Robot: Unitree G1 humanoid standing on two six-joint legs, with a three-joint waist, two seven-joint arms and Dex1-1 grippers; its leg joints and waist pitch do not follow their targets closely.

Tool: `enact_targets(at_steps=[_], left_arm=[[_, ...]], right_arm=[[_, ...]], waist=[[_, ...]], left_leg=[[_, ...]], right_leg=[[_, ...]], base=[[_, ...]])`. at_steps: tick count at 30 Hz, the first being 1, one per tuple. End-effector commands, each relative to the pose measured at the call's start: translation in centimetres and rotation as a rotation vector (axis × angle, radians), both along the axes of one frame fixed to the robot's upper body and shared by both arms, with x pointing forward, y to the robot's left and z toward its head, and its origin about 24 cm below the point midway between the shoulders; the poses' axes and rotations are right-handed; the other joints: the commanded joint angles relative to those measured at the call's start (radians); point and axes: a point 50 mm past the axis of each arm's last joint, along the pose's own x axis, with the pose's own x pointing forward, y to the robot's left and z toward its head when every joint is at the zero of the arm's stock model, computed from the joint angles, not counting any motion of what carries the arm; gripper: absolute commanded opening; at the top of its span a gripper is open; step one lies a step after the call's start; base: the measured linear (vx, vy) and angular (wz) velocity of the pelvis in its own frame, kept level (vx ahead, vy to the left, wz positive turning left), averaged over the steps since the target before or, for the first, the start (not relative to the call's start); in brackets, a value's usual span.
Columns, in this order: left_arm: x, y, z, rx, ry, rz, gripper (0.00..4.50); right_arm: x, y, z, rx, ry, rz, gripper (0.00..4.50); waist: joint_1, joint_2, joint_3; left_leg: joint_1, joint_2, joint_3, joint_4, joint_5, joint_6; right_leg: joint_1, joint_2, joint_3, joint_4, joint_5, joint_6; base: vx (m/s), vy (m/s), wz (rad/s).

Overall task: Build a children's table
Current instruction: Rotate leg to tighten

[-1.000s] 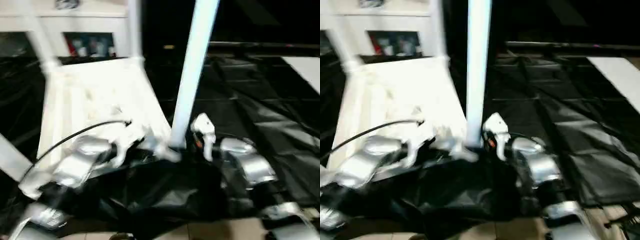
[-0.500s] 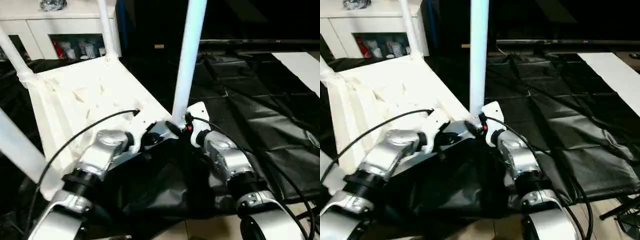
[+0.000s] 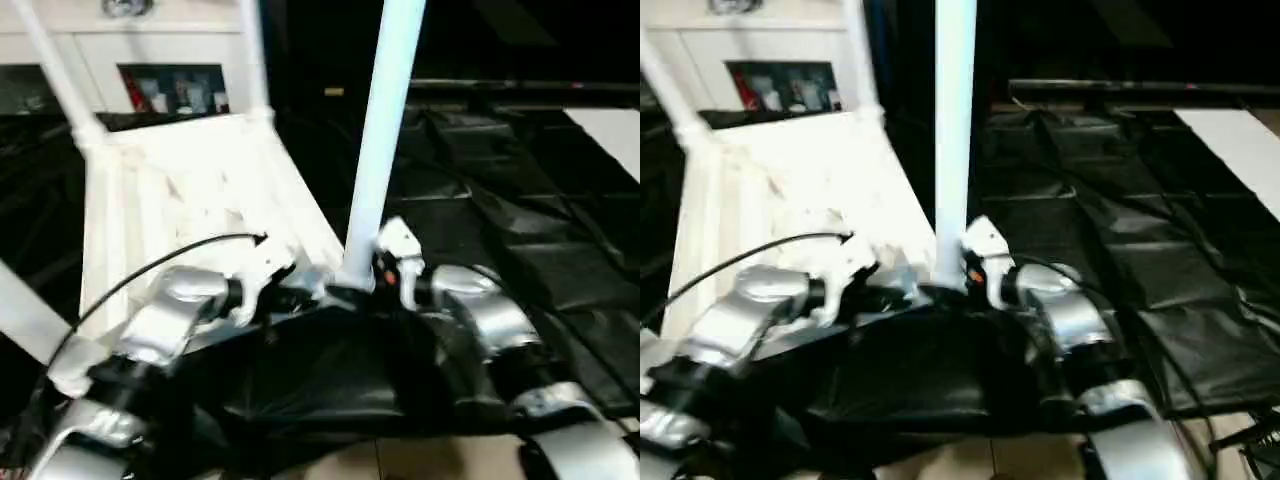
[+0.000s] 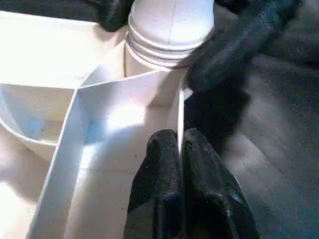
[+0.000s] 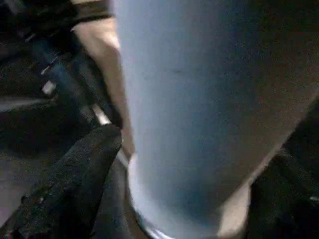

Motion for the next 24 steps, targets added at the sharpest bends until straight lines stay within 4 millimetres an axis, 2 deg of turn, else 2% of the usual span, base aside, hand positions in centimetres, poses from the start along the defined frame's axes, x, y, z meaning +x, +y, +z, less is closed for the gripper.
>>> enact_targets(at_steps=[1,2,3,6,10,12,18,22,24], left_arm=[[-1.0,-2.1,1.3,-0.099,-0.007,-0.174,0.0],[-1.1,-1.9,1.3,-0.098,0.001,-0.185,0.0],[-1.2,-1.6,1.2,-0.093,0.007,-0.191,0.0],[-1.5,-1.1,1.2,-0.084,0.019,-0.195,0.0],[-1.6,-0.8,1.1,-0.077,0.029,-0.198,0.0],[-1.7,-0.7,1.0,-0.076,0.031,-0.198,0.0],[-1.4,-1.0,1.0,-0.083,0.01,-0.165,0.0],[0.5,-1.9,1.2,-0.104,-0.061,0.008,0.0],[1.7,-2.8,1.5,-0.118,-0.095,0.107,0.0]], right_arm=[[-0.7,0.3,-0.1,-0.019,0.011,0.088,3.99],[-0.8,0.2,0.0,-0.021,0.017,0.106,3.99],[-0.9,0.1,0.0,-0.018,0.021,0.113,3.74],[-1.0,0.0,0.1,-0.001,0.037,0.121,3.48],[-1.3,0.1,0.0,0.002,0.049,0.14,3.24],[-1.4,0.2,-0.1,0.008,0.057,0.147,2.92],[-1.6,0.5,-0.3,0.034,0.071,0.138,2.71],[-0.4,1.1,-0.6,0.073,0.044,-0.055,2.7],[0.8,1.5,-1.2,0.078,0.049,-0.246,2.7]], waist=[[-0.005,-0.003,-0.065],[-0.003,-0.003,-0.066],[-0.005,-0.003,-0.067],[-0.004,-0.003,-0.066],[-0.004,-0.004,-0.065],[-0.004,-0.004,-0.066],[-0.004,-0.006,-0.066],[-0.007,-0.006,-0.064],[-0.013,-0.009,-0.061]], left_leg=[[0.013,0.045,-0.009,-0.068,-0.146,0.06],[0.012,0.046,-0.01,-0.068,-0.141,0.061],[0.011,0.045,-0.01,-0.068,-0.135,0.063],[0.012,0.045,-0.009,-0.068,-0.144,0.063],[0.013,0.045,-0.009,-0.069,-0.156,0.054],[0.011,0.045,-0.011,-0.069,-0.143,0.053],[0.012,0.044,-0.009,-0.069,-0.143,0.053],[0.012,0.044,-0.01,-0.071,-0.152,0.041],[0.015,0.039,-0.01,-0.072,-0.175,0.017]], right_leg=[[0.043,-0.083,0.057,-0.082,-0.093,-0.236],[0.045,-0.083,0.057,-0.081,-0.085,-0.236],[0.044,-0.083,0.055,-0.078,-0.067,-0.241],[0.043,-0.083,0.055,-0.08,-0.076,-0.245],[0.043,-0.084,0.056,-0.084,-0.111,-0.238],[0.044,-0.084,0.056,-0.082,-0.097,-0.232],[0.043,-0.084,0.056,-0.083,-0.1,-0.234],[0.044,-0.085,0.057,-0.086,-0.12,-0.229],[0.041,-0.087,0.057,-0.094,-0.195,-0.215]], base=[[0.0,0.0,0.0],[0.0,0.0,0.0],[0.0,0.0,0.0],[0.0,0.0,0.0],[0.0,0.0,0.0],[0.0,0.0,0.0],[0.0,0.0,0.0],[0.0,0.0,0.0],[0.0,0.0,0.0]])
